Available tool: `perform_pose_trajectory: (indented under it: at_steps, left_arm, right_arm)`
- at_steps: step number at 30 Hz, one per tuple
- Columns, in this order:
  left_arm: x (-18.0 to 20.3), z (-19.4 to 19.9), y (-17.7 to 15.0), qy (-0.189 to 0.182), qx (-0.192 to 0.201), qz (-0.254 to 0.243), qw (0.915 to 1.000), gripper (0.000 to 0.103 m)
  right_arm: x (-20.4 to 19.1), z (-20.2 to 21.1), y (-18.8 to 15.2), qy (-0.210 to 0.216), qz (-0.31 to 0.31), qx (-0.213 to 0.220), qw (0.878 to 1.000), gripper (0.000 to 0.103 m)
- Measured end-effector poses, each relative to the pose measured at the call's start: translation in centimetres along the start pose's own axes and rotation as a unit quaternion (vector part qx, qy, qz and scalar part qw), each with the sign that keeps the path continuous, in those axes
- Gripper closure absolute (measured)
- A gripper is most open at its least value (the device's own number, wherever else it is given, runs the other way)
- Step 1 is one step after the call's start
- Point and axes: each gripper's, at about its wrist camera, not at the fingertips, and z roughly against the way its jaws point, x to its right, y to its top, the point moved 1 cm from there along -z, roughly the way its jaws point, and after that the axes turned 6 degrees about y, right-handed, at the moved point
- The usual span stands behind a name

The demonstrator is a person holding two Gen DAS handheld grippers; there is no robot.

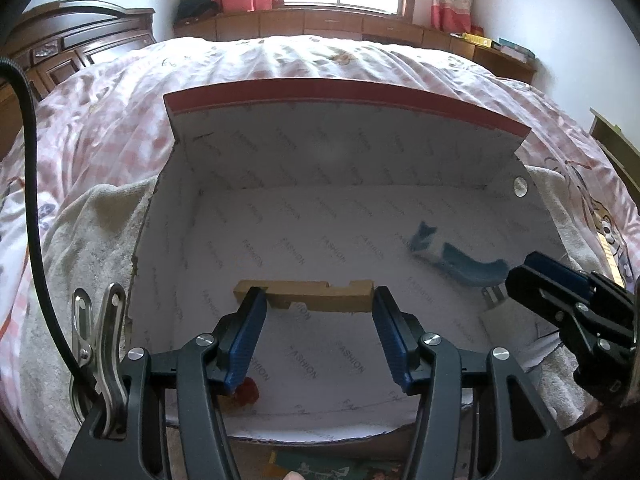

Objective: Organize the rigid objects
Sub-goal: 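Open the left gripper releasing the wooden block while right releases the blue piece into the box, then withdraw both open grippers from the box toward the remaining objects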

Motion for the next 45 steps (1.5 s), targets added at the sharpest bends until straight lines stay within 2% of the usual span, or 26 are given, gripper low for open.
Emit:
perform_pose_trajectory:
  at_steps: [4, 9, 24, 45]
  left_arm:
    - [0.2, 0.1, 0.1, 0.001, 0.004, -0.004, 1.0000, 0.047]
    - [0.0, 0.3, 0.1, 0.001, 0.004, 0.001, 1.0000, 0.047]
    - [-0.2, 2.4, -0.4, -0.003, 0.013, 0.004, 0.9999, 0.047]
    - [-0.2, 5.6, -3.1, -0.010, 0.016, 0.008, 0.9998, 0.047]
  right_arm:
    - [0.0, 0.1, 0.0, 0.003, -0.001, 0.003, 1.000, 0.055]
    - [-0.3, 0.4, 0.0, 0.001, 0.004, 0.007, 1.000, 0.053]
    - [-1.2, 1.9, -0.4, 0.001, 0.010, 0.013, 1.000, 0.052]
    - [-3.0, 4.8, -3.7, 0.001, 0.003, 0.003, 1.000, 0.051]
